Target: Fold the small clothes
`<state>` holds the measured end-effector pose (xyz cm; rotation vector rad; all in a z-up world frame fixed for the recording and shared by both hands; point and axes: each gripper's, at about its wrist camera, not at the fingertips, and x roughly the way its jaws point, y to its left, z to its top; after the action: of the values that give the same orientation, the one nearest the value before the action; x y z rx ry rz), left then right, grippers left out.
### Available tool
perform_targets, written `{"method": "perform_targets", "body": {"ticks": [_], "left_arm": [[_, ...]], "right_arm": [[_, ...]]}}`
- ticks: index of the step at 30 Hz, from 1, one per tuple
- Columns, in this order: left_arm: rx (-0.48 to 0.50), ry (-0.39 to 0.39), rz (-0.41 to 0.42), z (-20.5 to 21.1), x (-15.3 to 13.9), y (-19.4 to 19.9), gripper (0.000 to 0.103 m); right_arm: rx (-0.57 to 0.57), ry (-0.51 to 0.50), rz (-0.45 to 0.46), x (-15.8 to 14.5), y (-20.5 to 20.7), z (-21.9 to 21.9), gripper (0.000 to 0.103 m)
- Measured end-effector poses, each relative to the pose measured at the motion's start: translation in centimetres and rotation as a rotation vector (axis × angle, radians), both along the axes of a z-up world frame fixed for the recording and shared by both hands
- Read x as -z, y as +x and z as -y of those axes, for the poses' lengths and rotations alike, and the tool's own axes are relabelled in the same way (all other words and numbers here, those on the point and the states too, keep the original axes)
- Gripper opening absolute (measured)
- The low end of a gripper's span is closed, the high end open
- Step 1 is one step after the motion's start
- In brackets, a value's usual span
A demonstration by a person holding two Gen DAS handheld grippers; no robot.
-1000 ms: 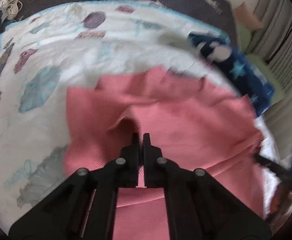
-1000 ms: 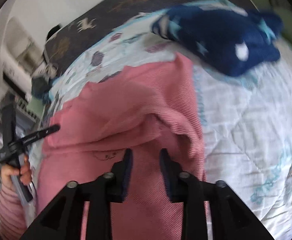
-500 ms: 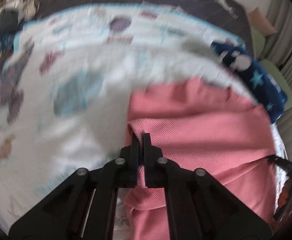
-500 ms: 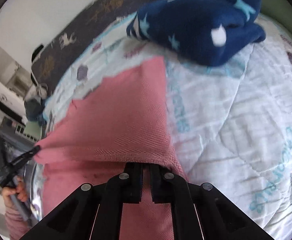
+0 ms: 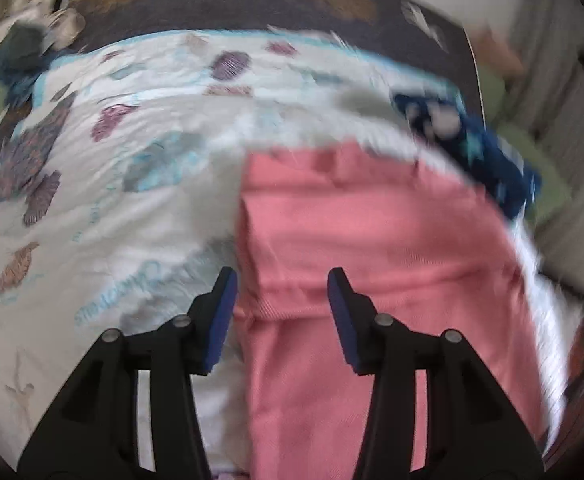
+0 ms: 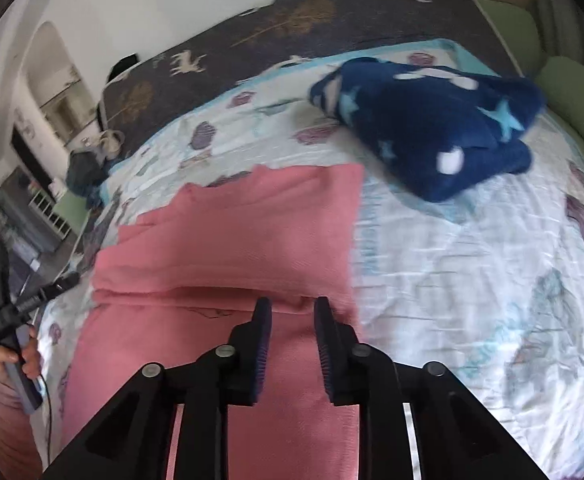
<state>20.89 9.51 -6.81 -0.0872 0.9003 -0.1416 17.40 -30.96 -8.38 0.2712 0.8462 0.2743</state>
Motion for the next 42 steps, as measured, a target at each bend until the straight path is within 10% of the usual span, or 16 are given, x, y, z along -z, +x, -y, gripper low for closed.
{"method": "perform_targets", "body": {"ticks": [6, 14, 18, 22, 25, 27, 29, 30, 31, 34, 40, 42], "left_arm": [[-0.032, 0.194, -0.062, 1.5, 3.9, 2.2, 0.049], [-0.050, 0.053, 0.031, 0.1, -0.9, 2.6, 0.054], [-0.081, 0.127, 0.056, -0.7, -0.9, 7.1, 0.075], [-0.077, 0.016, -0.059, -3.2, 2.0, 12.7, 0.074], [-0.033, -0.196, -0.130, -3.8, 4.2, 15.4, 0.011], [-0.016, -0.192, -0.132, -2.7, 5.0, 16.6, 0.007], [-0.020, -0.114, -0.085, -1.3, 4.2, 16.7, 0.006], [-0.038, -0.077, -0.025, -0.7, 3.0, 16.2, 0.006], [-0.047, -0.063, 0.032, -0.7, 1.9, 15.6, 0.006], [-0.076, 0.021, 0.193, -1.0, -0.9, 13.9, 0.006], [-0.037, 0.129, 0.068, -0.9, 2.3, 14.8, 0.013], [-0.079, 0.071, 0.070, -2.4, 2.2, 13.9, 0.034]], "right_arm": [[-0.026, 0.002, -0.018, 1.1, 1.1, -1.7, 0.025], [0.023, -0.047, -0.002, 0.0, 4.6, -0.8, 0.025], [0.022, -0.051, -0.028, 0.2, 9.7, 0.5, 0.062], [0.026, 0.029, -0.108, 2.3, 14.2, 2.7, 0.064], [-0.005, 0.149, -0.142, 4.0, 16.3, 3.5, 0.066], [-0.009, 0.210, -0.142, 4.9, 17.3, 3.7, 0.069], [0.001, 0.216, -0.111, 5.0, 17.8, 3.4, 0.049], [0.005, 0.200, -0.107, 4.9, 18.0, 3.1, 0.009], [0.036, 0.199, -0.104, 4.6, 17.9, 3.2, 0.005], [0.112, 0.179, 0.026, 2.3, 15.8, 4.6, 0.005], [0.026, 0.109, -0.075, 4.5, 16.3, 4.0, 0.017], [0.037, 0.134, -0.069, 4.4, 15.6, 4.4, 0.031]]}}
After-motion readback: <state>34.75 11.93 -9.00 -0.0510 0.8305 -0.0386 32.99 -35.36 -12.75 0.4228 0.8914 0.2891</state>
